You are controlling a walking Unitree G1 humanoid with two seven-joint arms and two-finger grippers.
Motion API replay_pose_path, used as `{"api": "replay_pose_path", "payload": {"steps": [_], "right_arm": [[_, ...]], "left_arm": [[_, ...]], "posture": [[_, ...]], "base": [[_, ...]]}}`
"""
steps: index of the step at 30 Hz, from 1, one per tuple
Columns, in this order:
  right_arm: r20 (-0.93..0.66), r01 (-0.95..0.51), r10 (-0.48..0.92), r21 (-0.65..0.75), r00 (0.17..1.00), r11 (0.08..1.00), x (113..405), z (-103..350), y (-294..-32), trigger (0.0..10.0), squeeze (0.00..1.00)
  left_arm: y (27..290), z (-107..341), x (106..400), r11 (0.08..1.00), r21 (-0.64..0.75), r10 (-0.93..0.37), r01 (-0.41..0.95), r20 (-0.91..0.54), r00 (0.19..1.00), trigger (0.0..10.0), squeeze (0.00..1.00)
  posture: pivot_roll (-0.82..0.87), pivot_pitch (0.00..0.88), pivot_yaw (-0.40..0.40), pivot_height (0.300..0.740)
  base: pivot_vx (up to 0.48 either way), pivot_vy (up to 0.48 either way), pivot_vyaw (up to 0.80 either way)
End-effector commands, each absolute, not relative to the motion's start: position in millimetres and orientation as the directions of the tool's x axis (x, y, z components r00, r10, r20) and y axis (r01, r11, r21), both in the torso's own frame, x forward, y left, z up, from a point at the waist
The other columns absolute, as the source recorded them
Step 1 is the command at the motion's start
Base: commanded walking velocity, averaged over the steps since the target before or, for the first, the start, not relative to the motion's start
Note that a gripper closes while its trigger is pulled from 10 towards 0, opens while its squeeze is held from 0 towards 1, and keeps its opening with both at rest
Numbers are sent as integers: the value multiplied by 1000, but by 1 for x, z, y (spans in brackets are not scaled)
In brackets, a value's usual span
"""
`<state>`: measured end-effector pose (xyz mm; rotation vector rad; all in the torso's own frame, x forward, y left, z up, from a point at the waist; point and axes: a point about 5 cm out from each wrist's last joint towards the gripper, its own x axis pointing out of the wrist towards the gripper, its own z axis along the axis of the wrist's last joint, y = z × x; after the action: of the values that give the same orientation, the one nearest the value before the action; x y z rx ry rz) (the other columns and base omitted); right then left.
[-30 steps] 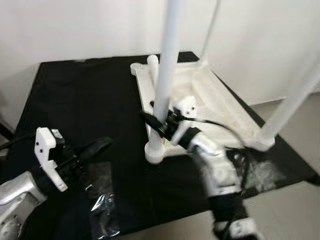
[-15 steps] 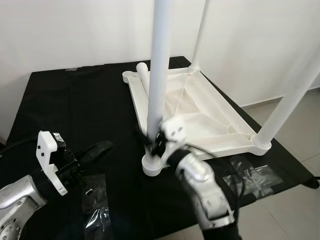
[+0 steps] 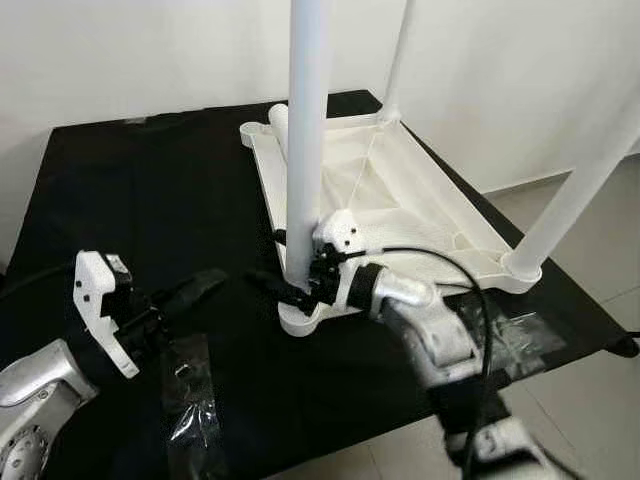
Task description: Building children table
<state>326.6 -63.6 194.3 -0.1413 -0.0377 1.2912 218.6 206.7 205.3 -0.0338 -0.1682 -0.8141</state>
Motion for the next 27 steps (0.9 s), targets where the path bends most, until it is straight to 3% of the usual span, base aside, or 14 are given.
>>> {"api": "replay_pose_path", "payload": {"steps": [1, 3, 16, 17, 18, 19, 27], "right_arm": [[-55, -975, 981, -135, 186, 177, 326, 197, -64, 10000, 0], [-68, -982, 986, -122, 150, 141, 340, 210, -71, 10000, 0], [-129, -992, 989, -111, 71, 56, 360, 221, -80, 10000, 0], [-131, -993, 989, -106, 65, 51, 361, 221, -81, 1961, 0], [-131, -993, 989, -106, 65, 51, 361, 221, -81, 1961, 0], [-133, -993, 989, -103, 64, 51, 362, 220, -82, 0, 0], [-155, -995, 986, -89, 65, 51, 366, 215, -93, 0, 0]], "left_arm": [[205, 204, 218, 686, 34, -722, 727, 158, 674, 10000, 0], [205, 204, 217, 686, 33, -722, 727, 157, 674, 10000, 0], [204, 204, 215, 686, 28, -721, 727, 158, 675, 10000, 0], [204, 204, 215, 686, 27, -721, 727, 158, 675, 10000, 0], [204, 204, 215, 686, 27, -721, 727, 158, 675, 10000, 0], [204, 204, 215, 686, 27, -721, 727, 158, 675, 10000, 0], [204, 204, 215, 686, 25, -721, 727, 157, 675, 10000, 0]], "posture": [[58, 110, -50, 740], [81, 113, -50, 740], [87, 119, -57, 740], [89, 120, -57, 740], [89, 120, -57, 740], [89, 120, -57, 740], [84, 117, -53, 740]], "base": [[0, 0, 0], [0, 0, 0], [0, 0, 0], [0, 0, 0], [0, 0, 0], [0, 0, 0], [0, 0, 0]]}}
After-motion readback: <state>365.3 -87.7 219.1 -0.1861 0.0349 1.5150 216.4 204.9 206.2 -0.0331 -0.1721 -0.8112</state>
